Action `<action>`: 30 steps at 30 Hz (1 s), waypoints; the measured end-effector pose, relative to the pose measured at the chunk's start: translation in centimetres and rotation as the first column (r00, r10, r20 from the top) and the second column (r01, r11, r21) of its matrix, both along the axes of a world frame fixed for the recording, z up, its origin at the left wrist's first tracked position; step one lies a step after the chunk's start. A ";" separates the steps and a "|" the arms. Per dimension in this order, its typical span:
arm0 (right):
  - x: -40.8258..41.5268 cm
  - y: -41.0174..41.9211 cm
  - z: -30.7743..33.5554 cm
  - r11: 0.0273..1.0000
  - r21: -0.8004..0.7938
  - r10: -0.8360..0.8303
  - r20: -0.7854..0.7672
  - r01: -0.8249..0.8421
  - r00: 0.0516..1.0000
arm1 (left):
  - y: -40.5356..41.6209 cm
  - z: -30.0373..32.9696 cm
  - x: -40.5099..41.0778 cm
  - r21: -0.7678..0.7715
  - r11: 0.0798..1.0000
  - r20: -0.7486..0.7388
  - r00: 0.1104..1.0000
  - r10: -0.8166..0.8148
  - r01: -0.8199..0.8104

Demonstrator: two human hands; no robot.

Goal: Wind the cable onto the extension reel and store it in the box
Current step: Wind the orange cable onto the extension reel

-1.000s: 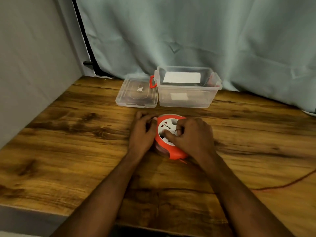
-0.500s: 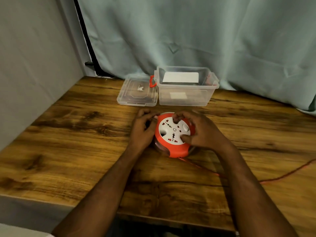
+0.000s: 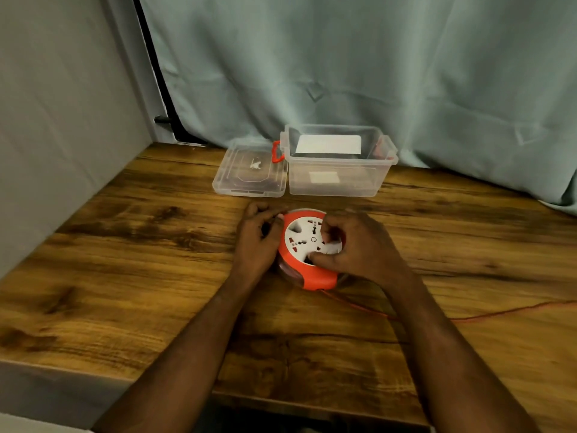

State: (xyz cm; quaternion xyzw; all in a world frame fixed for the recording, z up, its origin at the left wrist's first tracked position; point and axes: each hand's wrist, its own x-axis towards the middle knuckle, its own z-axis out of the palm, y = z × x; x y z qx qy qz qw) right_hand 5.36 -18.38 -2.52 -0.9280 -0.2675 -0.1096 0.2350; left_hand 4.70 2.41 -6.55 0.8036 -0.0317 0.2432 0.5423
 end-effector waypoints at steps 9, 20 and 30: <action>-1.5 3.4 -0.4 0.970 0.043 -0.240 0.012 0.239 0.971 | 0.0 0.1 -0.1 -0.014 1.000 -0.006 1.000 0.001 -0.001; 0.0 -0.2 0.5 0.999 0.047 0.018 -0.074 -0.015 0.997 | 0.0 0.0 0.1 0.002 0.998 -0.018 0.998 -0.058 0.058; 0.6 -1.3 0.2 0.989 0.142 0.067 -0.147 -0.046 0.987 | 0.0 0.0 -0.1 0.008 0.999 0.008 0.999 -0.051 0.051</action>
